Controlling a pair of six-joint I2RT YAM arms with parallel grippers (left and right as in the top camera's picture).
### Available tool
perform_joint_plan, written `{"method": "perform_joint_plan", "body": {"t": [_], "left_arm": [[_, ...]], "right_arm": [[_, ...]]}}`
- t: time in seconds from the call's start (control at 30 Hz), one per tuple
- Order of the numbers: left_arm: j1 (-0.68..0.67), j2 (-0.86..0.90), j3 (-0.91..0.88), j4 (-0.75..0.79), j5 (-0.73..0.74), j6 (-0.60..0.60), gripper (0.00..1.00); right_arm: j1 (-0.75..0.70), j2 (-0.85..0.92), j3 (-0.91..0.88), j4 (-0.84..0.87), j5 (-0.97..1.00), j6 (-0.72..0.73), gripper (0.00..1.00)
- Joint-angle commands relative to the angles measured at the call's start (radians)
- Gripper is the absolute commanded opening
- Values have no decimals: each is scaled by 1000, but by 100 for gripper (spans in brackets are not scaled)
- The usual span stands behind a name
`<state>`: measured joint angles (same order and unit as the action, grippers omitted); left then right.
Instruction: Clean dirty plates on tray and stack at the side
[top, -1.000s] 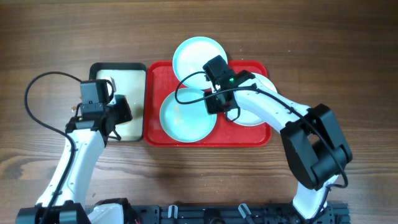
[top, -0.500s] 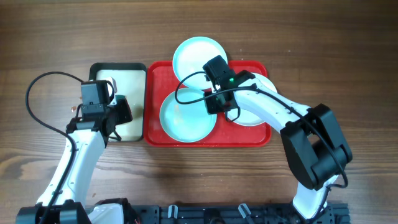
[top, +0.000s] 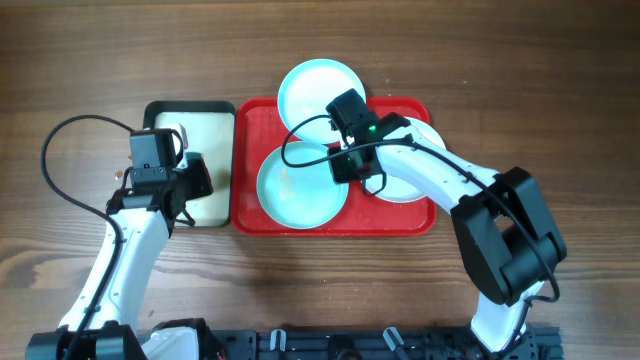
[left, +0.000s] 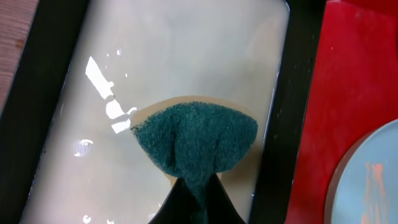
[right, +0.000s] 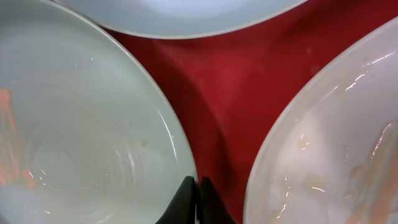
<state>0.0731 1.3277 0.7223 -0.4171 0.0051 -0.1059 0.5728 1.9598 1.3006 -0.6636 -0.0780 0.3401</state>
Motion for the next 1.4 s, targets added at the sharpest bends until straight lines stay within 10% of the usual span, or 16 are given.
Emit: {"method": "perform_joint_plan", "body": {"t": [0.0,1.37], "left_arm": [[1,3,-5,45,4,24,4],[-5,1,134,48,-3,47,4]], "right_arm": [[2,13,13,5,-8,2,4],[2,13,13,12,-80,27,4]]}}
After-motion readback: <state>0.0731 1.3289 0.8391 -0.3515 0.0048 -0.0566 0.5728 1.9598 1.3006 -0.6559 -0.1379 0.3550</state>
